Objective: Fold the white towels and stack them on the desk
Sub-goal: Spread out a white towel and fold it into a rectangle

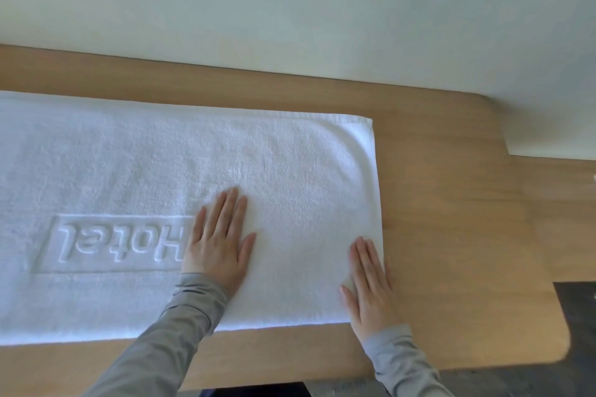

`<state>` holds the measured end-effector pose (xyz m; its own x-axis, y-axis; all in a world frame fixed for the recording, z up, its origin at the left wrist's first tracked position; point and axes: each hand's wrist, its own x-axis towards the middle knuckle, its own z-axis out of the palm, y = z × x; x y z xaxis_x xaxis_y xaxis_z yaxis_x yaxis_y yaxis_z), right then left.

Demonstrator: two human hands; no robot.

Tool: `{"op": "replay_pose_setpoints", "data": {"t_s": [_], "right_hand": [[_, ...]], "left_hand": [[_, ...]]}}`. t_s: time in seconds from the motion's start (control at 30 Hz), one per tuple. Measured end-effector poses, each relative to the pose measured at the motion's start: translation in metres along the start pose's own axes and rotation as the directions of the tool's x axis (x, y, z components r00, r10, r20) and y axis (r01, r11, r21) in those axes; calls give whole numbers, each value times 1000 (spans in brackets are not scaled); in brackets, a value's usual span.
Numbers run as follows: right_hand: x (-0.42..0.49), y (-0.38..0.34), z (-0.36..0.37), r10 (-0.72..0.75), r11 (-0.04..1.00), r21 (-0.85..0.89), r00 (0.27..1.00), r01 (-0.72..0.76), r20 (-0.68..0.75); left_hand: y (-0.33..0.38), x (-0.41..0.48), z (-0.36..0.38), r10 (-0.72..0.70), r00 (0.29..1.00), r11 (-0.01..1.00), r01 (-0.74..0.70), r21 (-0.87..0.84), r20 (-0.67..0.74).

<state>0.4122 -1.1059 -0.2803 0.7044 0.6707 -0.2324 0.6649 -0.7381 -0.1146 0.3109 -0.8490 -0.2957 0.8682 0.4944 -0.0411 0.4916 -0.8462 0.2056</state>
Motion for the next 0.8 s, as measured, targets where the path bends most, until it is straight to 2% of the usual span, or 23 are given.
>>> {"op": "replay_pose_setpoints", "data": {"t_s": [0.2, 0.27, 0.33, 0.4, 0.53, 0.7, 0.8], "right_hand": [[-6, 3, -20, 144, 976, 161, 989, -146, 23], [-4, -8, -25, 152, 967, 205, 988, -150, 5], [5, -21, -32, 68, 977, 203, 998, -67, 2], [26, -30, -38, -77, 981, 177, 997, 78, -12], [97, -30, -48, -334, 939, 95, 942, 329, 39], [184, -16, -59, -465, 882, -44, 882, 469, 71], [222, 3, -60, -503, 852, -96, 855, 515, 123]], "left_hand": [[0, 1, -6, 4, 999, 1000, -3, -17, 39], [1, 1, -8, 1, 999, 1000, 0, -22, 49], [1, 1, -10, 3, 999, 1000, -2, -23, 54], [2, 1, -11, 4, 998, 1000, -3, -30, 58], [2, 1, -11, 9, 999, 1000, -9, 2, 34], [6, 2, -12, -20, 1000, 1000, 20, 12, 3], [15, -8, -12, -185, 982, 983, 185, -3, -36]]}}
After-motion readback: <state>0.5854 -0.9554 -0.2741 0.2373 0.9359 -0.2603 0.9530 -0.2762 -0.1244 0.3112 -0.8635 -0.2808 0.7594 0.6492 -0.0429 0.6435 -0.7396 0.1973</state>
